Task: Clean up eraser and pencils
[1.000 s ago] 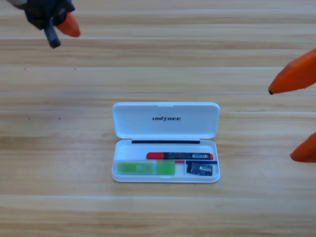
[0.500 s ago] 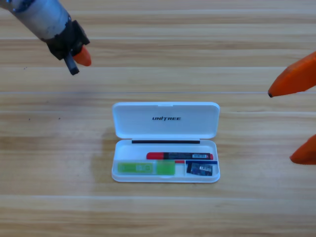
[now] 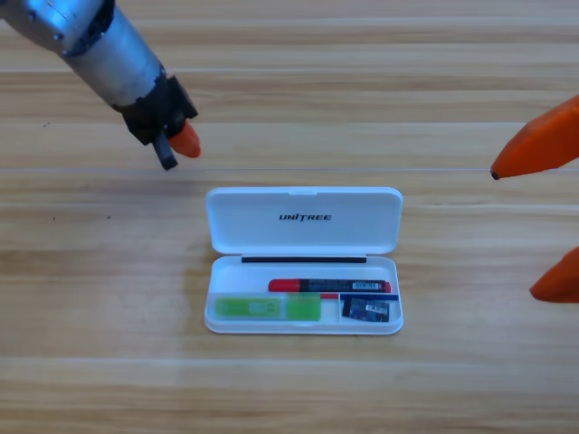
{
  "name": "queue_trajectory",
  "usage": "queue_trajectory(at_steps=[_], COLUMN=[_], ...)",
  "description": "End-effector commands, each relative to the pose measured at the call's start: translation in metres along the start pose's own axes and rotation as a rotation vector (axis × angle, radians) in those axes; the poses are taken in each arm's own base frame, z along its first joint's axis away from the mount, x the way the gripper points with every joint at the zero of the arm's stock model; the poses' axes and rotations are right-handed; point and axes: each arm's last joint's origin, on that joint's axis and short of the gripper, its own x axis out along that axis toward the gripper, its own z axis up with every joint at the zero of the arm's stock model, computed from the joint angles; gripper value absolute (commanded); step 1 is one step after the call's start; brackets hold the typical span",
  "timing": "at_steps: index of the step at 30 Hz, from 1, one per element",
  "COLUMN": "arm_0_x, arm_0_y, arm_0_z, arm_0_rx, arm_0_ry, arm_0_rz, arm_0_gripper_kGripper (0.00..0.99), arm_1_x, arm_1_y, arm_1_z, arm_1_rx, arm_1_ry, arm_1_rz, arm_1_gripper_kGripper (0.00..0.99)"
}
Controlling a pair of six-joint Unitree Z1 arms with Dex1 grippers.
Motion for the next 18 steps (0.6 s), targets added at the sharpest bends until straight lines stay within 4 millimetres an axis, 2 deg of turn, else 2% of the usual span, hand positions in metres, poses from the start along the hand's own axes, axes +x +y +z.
queue_trajectory(at_steps=[1, 8, 18], arm_0_x=[0.025, 0.030, 0.026], arm_0_y=[-0.022, -0.040, -0.057], arm_0_z=[0.013, 0.023, 0.032], arm_0_rx=[0.037, 0.066, 0.093], arm_0_ry=[0.006, -0.007, -0.014], arm_0_rz=[-0.068, -0.109, -0.138], arm_0_gripper_kGripper=[0.000, 0.000, 0.000], arm_1_x=[0.019, 0.019, 0.021], arm_1_y=[-0.012, -0.012, -0.011], arm_1_z=[-0.008, -0.007, -0.007], arm_1_rx=[0.046, 0.046, 0.044], arm_1_ry=[0.039, 0.040, 0.043], arm_1_rz=[0.028, 0.030, 0.037], arm_1_gripper_kGripper=[0.900, 0.900, 0.900])
